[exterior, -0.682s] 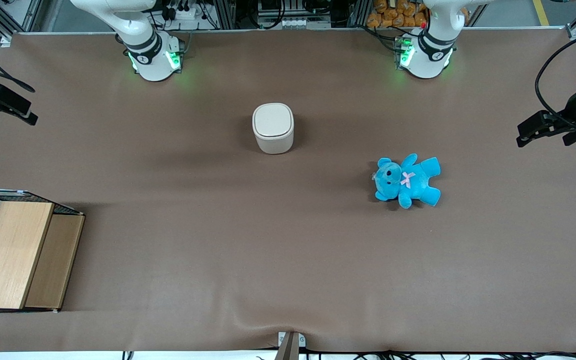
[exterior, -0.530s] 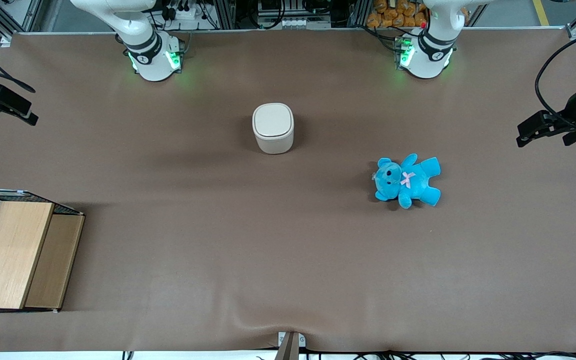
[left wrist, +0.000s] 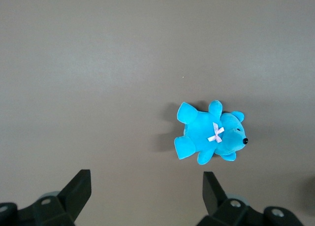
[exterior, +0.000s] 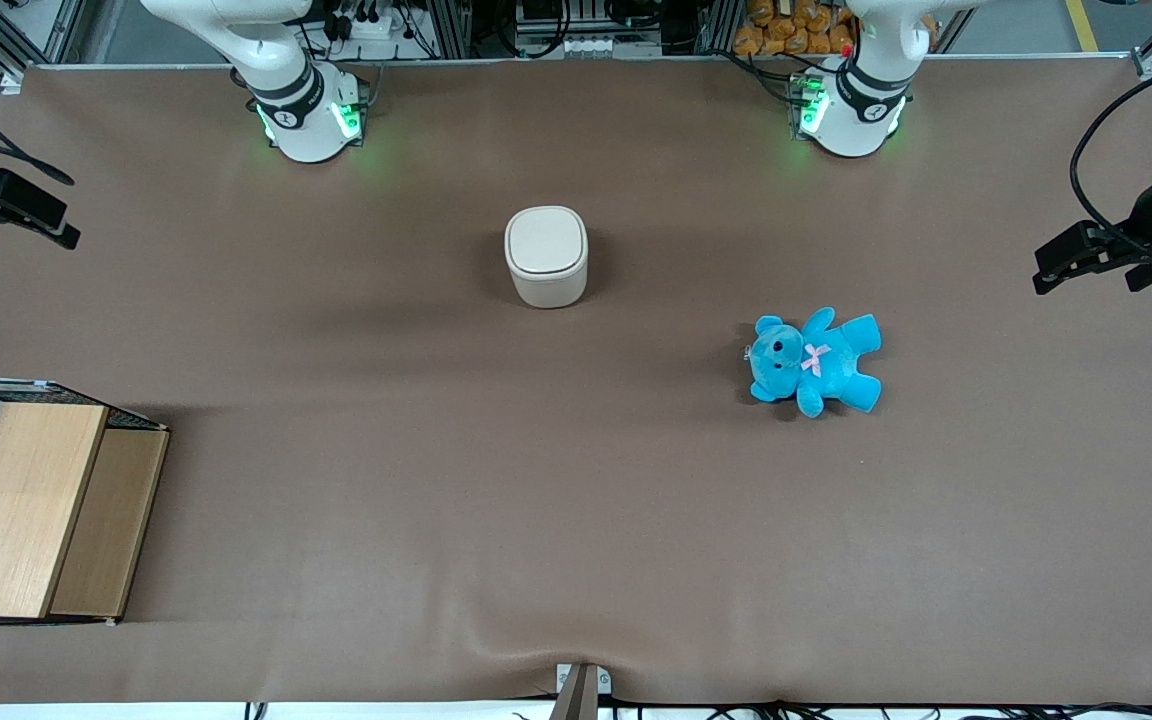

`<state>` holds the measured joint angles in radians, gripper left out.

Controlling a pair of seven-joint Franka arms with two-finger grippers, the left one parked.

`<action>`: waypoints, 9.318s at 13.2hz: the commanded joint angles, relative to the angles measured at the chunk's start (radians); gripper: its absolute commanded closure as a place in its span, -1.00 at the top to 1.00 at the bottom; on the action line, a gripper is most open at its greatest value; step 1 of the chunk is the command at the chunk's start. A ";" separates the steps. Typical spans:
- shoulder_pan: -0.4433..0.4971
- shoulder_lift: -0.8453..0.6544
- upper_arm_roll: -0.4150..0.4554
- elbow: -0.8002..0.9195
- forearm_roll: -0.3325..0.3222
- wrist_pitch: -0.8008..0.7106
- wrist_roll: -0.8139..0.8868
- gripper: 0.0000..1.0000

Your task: Open trash can with right arm

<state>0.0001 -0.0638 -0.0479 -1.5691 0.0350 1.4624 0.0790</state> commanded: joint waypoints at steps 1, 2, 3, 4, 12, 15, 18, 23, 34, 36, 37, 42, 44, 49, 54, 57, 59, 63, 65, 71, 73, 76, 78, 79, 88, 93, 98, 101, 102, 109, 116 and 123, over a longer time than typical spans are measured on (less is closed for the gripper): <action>0.023 0.007 0.008 0.015 -0.001 -0.045 0.005 1.00; 0.038 0.007 0.008 0.015 -0.001 -0.046 0.010 1.00; 0.053 0.007 0.010 0.015 -0.001 -0.048 0.019 1.00; 0.072 0.007 0.010 0.015 -0.001 -0.048 0.040 1.00; 0.250 0.053 0.011 0.024 0.042 -0.045 0.177 1.00; 0.362 0.085 0.011 0.034 0.052 -0.034 0.301 1.00; 0.446 0.142 0.011 0.075 0.057 -0.033 0.408 1.00; 0.558 0.189 0.013 0.060 0.097 0.033 0.421 -0.16; 0.811 0.205 0.031 -0.265 0.155 0.392 0.599 -1.00; 0.817 0.205 0.031 -0.320 0.146 0.437 0.601 -1.00; 0.816 0.205 0.031 -0.345 0.117 0.458 0.599 -1.00; 0.827 0.219 0.033 -0.433 0.046 0.598 0.596 -1.00; 0.836 0.232 0.033 -0.442 0.045 0.618 0.596 -1.00; 0.868 0.252 0.031 -0.474 0.043 0.657 0.599 -1.00; 0.877 0.280 0.031 -0.474 0.043 0.670 0.601 -1.00; 0.888 0.301 0.031 -0.474 0.043 0.696 0.602 -1.00; 0.894 0.317 0.031 -0.474 0.042 0.707 0.613 -1.00; 0.896 0.337 0.031 -0.477 0.039 0.731 0.631 -1.00; 0.891 0.325 0.031 -0.439 0.040 0.663 0.633 -1.00; 0.882 0.326 0.028 -0.181 0.143 0.386 0.673 -1.00; 0.882 0.328 0.029 -0.143 0.152 0.371 0.703 -1.00; 0.839 0.329 0.026 -0.059 0.213 0.276 0.736 1.00; 0.801 0.326 0.026 -0.016 0.214 0.221 0.729 1.00; 0.769 0.326 0.029 0.007 0.212 0.190 0.728 1.00; 0.422 0.320 0.069 0.179 0.206 -0.046 0.687 1.00; 0.091 0.308 0.273 0.179 0.178 -0.077 0.532 1.00; -0.070 0.253 0.322 0.179 0.066 -0.086 0.261 1.00; -0.071 0.188 0.246 0.179 0.036 -0.129 0.151 1.00; -0.060 0.164 0.203 0.179 0.034 -0.129 0.106 1.00; 0.009 -0.017 0.036 0.095 0.034 -0.179 -0.042 1.00; 0.018 -0.010 0.011 0.064 -0.033 -0.080 -0.053 1.00; 0.035 0.005 -0.029 0.072 -0.020 -0.086 -0.061 1.00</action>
<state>0.0213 -0.0538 -0.0630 -1.4920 0.0226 1.3707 0.0301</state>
